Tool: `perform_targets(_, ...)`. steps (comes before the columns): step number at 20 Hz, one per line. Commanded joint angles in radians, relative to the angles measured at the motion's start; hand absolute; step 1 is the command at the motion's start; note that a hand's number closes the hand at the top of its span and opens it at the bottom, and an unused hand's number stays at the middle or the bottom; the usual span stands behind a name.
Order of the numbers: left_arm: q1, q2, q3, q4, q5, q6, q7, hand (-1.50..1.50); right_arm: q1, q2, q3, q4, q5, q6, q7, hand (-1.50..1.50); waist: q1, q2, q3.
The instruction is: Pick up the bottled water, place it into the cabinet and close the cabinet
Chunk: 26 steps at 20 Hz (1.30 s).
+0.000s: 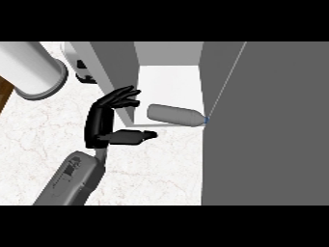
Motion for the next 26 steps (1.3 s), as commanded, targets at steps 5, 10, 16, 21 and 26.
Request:
perform_targets(5,-0.039,-0.015,0.065,-0.114,0.064,-0.068,0.069,-1.5,-0.002,0.043,0.083,0.018,0.067,-0.054,-0.006,-1.5,0.009,0.003,0.0)
perform_targets(10,0.103,-0.011,0.043,-0.284,0.079,-0.095,0.108,-1.5,0.027,0.005,0.047,-0.008,0.018,-0.04,-0.013,-1.5,0.013,0.002,0.0)
perform_targets(16,0.254,-0.035,-0.061,-0.555,0.036,-0.042,0.203,-1.5,0.08,-0.009,0.093,-0.028,0.053,-0.057,-0.05,-1.5,0.015,0.001,0.001)
perform_targets(21,0.33,-0.009,-0.086,-0.734,0.043,-0.042,0.306,-1.5,0.089,-0.034,0.105,-0.038,0.094,-0.065,-0.063,-1.5,0.013,0.001,0.001)
perform_targets(26,0.508,0.034,-0.178,-0.861,0.017,-0.074,0.258,-1.5,0.023,-0.145,0.063,-0.138,0.086,-0.003,0.098,1.5,0.024,0.001,0.0)
